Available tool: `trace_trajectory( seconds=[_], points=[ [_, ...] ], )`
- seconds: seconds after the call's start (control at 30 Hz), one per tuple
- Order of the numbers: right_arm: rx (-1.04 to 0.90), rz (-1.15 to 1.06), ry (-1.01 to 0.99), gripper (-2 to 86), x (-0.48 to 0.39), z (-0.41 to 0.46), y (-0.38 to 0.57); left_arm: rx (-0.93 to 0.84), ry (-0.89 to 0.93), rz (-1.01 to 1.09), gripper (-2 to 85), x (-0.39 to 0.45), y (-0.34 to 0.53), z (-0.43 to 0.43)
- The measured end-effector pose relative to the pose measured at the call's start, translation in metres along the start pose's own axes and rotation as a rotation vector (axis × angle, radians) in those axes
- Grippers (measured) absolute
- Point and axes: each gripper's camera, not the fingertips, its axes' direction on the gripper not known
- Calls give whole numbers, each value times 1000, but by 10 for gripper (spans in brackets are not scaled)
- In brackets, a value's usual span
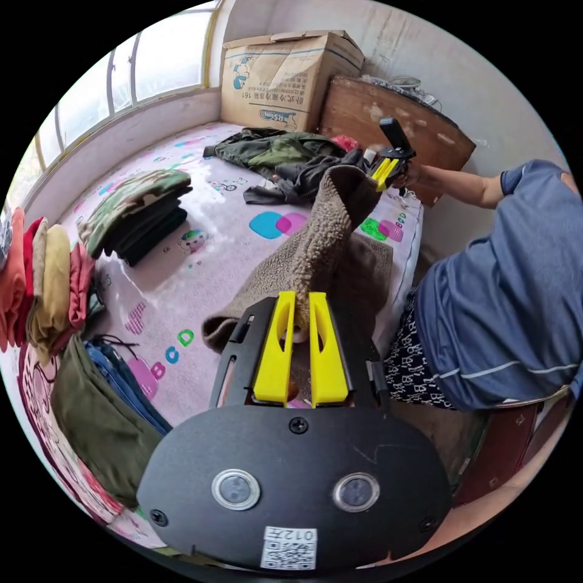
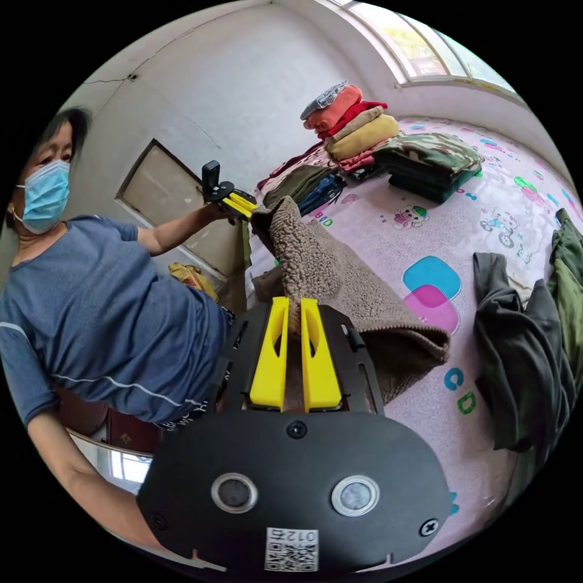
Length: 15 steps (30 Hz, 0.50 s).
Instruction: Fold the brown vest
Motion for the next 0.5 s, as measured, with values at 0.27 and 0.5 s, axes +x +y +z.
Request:
trace_trajectory(
  seconds=[0.27,0.5],
  points=[
    [-275,75,98,74,-51,116,61,-167,-33,-223,21,52,107,70],
    [-288,98,190,76,-96,113,62,124,223,-563,10,33,174,31]
  ],
)
